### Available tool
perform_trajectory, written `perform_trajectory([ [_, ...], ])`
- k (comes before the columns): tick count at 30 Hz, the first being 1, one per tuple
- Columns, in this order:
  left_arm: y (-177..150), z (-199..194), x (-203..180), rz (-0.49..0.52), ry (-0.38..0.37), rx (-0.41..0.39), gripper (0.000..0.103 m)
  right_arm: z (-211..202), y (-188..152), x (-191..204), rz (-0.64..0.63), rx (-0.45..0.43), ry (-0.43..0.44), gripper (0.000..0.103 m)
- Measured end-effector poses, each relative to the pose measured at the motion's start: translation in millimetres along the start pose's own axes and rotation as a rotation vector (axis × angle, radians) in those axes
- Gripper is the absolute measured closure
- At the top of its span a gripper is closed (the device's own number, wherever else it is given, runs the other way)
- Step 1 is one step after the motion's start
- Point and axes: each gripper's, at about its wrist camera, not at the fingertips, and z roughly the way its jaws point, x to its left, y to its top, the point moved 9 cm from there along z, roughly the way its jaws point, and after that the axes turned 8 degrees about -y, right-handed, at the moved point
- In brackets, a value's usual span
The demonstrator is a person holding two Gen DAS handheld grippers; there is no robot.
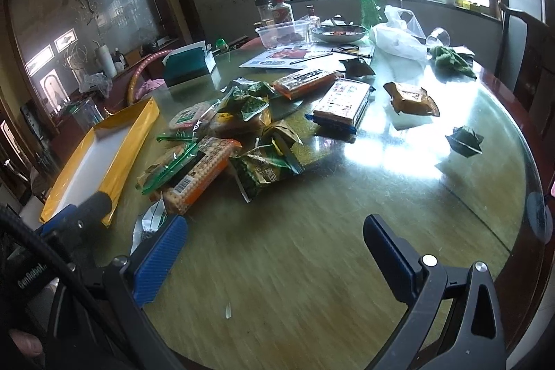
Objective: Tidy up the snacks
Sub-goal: 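Move both tools over the snack pile toward the packs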
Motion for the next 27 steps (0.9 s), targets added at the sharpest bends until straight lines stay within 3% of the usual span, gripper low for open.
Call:
perform_trajectory([
  [4,0,5,-7,0.008,-0.026,0.022,0.012,3,1,-2,0.01,0.01,0.004,0.001],
  [8,6,12,-8,0.04,0.003,0.012,0.012,7,3,-3,0.011,0.016,0.001,0.001],
  [12,13,19,-7,0.0,-0.063,0.035,0.012,10,5,-3,0.013,0.019,0.006,0.001],
  [16,25,24,-5,0.034,-0.022,0.028,0.012,15,11,-4,0.013,0.021,0.007,0.001],
  [19,38,30,5,0.005,0.001,0.02,0.012,19,18,-4,0.006,0.016,0.009,0.001],
  [23,37,43,9,-0.032,-0.03,0.086,0.012,34,24,-2,-0.005,0.057,0.056,0.001],
  [27,34,55,6,0.01,-0.035,0.151,0.012,49,29,-2,-0.035,0.085,0.054,0.001],
])
